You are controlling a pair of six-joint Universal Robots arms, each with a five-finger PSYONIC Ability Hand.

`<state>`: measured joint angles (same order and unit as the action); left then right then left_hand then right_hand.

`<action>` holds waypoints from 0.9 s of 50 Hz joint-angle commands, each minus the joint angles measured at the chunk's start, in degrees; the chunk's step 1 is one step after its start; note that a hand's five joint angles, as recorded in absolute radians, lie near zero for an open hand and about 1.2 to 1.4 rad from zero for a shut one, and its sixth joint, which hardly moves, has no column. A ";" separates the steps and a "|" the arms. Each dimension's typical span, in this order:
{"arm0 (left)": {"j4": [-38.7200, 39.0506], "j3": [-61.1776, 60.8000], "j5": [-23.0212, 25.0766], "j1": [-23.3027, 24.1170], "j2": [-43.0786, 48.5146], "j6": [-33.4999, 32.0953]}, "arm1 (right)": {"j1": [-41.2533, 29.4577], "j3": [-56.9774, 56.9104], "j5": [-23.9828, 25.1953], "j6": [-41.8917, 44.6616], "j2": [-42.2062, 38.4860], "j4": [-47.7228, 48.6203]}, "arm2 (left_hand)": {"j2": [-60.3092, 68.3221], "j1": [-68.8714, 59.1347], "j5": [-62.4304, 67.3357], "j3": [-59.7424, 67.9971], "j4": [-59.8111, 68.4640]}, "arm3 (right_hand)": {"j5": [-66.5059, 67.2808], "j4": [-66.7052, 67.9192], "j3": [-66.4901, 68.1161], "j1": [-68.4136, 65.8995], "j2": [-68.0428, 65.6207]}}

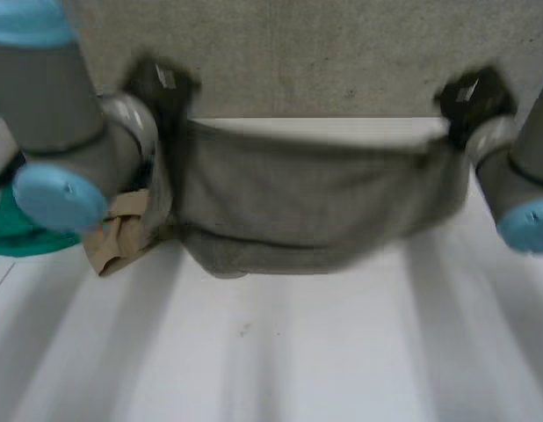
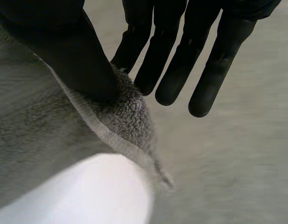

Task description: Fold the laundry.

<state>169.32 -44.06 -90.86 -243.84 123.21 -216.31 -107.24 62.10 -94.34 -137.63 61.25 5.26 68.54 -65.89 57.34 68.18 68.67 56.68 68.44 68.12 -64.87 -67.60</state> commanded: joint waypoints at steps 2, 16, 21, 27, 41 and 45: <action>17.09 7.77 2.35 -2.87 -7.19 18.63 | 0.11 -7.17 -2.87 -14.85 5.19 17.84 | 11.46 -14.11 12.66 11.82 11.33 | 13.32 11.56 11.88 -15.13 -12.40; 14.11 -13.13 4.81 -4.71 -8.52 19.35 | -0.69 7.50 4.08 -10.38 7.49 6.79 | 11.46 -14.11 12.66 11.82 11.33 | 13.32 11.56 11.88 -15.13 -12.40; 14.46 -25.44 4.90 -5.06 -8.43 15.13 | 0.72 16.81 5.66 -9.58 7.40 3.27 | 11.46 -14.11 12.66 11.82 11.33 | 13.32 11.56 11.88 -15.13 -12.40; 15.43 -36.26 6.39 -5.33 -4.74 8.37 | 2.30 27.45 9.44 -8.00 7.14 3.96 | 9.13 -11.78 10.34 9.50 9.01 | 13.32 11.56 11.88 -15.13 -12.40; 22.81 -37.59 3.85 -5.59 3.61 3.26 | 2.74 31.86 11.46 -5.45 8.10 6.16 | -18.44 15.79 -17.24 -18.07 -18.56 | 13.32 11.56 11.88 -15.13 -12.40; 24.39 -37.58 1.04 -5.68 4.32 3.08 | 3.44 31.86 11.46 -5.54 8.36 6.25 | -29.22 26.57 -28.02 -28.86 -29.34 | 13.32 11.56 11.88 -15.13 -12.40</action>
<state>191.47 -81.97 -86.48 -249.50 126.57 -213.27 -104.44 94.34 -82.72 -142.84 69.20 11.52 40.90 -40.15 31.00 41.41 40.95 57.47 68.44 68.14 -64.87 -67.60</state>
